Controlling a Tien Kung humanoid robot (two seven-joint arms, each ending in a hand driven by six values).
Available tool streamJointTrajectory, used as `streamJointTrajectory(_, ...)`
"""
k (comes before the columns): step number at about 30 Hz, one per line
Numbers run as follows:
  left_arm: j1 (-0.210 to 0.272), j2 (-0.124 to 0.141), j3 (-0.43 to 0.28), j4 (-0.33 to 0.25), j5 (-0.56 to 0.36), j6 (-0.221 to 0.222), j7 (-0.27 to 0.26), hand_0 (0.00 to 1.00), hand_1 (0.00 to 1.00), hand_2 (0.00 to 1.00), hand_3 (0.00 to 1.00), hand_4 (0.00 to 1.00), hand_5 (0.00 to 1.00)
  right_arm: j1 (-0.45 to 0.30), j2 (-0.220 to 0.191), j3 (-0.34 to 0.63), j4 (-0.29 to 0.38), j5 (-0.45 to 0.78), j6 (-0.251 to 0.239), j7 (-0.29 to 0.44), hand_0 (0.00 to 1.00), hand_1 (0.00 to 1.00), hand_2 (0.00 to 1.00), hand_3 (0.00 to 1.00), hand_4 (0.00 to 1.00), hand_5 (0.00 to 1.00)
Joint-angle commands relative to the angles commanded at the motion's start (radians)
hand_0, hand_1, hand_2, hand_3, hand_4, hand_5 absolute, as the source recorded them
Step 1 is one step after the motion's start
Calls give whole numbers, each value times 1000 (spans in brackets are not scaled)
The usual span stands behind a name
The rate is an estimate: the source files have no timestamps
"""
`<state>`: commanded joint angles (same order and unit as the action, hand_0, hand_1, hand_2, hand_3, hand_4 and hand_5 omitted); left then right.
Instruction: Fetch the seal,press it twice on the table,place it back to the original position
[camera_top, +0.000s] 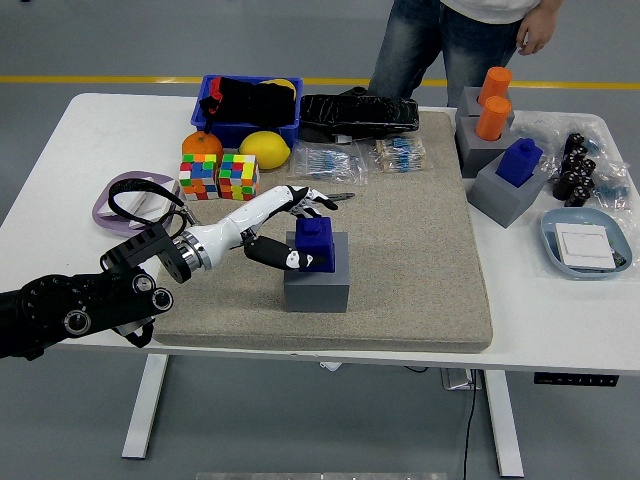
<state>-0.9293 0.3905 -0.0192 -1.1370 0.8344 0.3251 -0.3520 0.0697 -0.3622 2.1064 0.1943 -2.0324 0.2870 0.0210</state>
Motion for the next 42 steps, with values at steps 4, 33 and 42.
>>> streamJointTrajectory(4, 2, 1, -2, 3, -5, -6, -1, 656, 656, 598, 784, 748, 2, -1, 0, 1, 0, -1, 0, 0, 783, 679, 657, 618, 788, 445)
streamJointTrajectory(33, 22, 14, -71, -5, -45, -112, 28, 895, 945, 903, 951, 998, 287, -6, 3, 12, 0, -4, 1, -2, 782, 678, 656, 617, 789, 449)
streamJointTrajectory(42, 69, 35, -193, -48, -85, -159, 49, 925, 973, 949, 973, 998, 440, -19, 10, 39, -1, -12, -1, -5, 783, 679, 656, 617, 789, 450)
